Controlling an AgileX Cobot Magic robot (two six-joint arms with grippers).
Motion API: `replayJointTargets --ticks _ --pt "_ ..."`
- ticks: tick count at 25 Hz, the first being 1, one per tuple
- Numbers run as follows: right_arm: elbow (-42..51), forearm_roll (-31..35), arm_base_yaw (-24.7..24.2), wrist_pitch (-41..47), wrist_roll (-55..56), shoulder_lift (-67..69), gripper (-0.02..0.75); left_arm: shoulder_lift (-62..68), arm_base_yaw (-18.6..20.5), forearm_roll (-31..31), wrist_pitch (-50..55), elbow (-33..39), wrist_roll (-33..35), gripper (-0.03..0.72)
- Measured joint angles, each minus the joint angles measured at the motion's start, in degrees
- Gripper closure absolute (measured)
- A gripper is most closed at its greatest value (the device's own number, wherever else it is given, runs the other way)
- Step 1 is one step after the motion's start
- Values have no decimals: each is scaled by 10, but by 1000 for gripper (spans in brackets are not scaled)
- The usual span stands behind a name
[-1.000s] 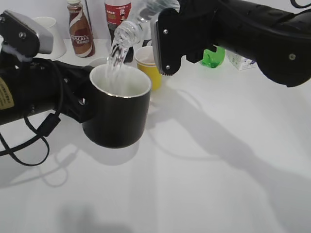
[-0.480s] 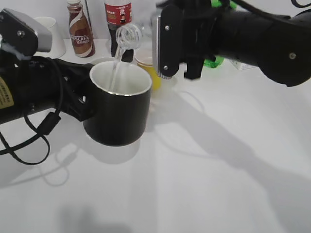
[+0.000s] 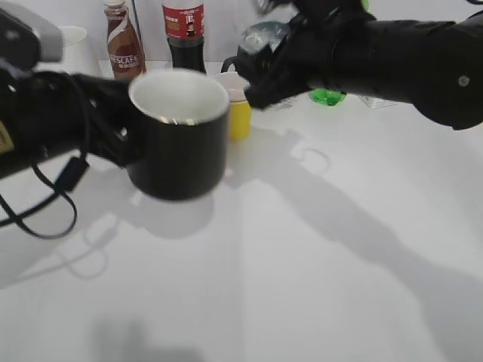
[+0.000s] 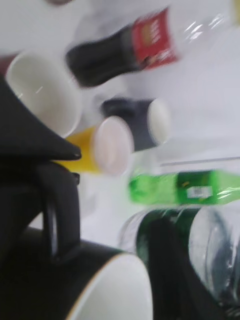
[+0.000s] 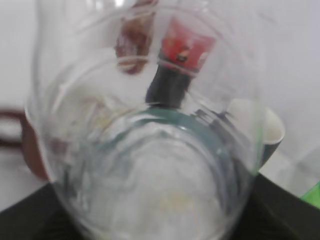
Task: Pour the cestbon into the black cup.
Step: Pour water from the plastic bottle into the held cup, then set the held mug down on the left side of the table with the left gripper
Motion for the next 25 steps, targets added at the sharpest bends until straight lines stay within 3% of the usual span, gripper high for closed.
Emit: replayJointTargets --ticks 3,7,13,16,25 --pt "0 0 -14 -29 76 -3 267 0 36 -32 -49 0 16 654" --pt "2 0 -53 -35 119 -4 267 12 122 -82 -108 0 20 654" --pt "35 1 -95 -34 140 -4 267 102 254 -97 -180 -22 21 654" --pt "45 -8 -96 -34 169 -4 267 166 280 -97 -230 -46 21 654" --pt "47 -36 -96 -34 192 -4 267 324 286 -84 -272 -109 21 654"
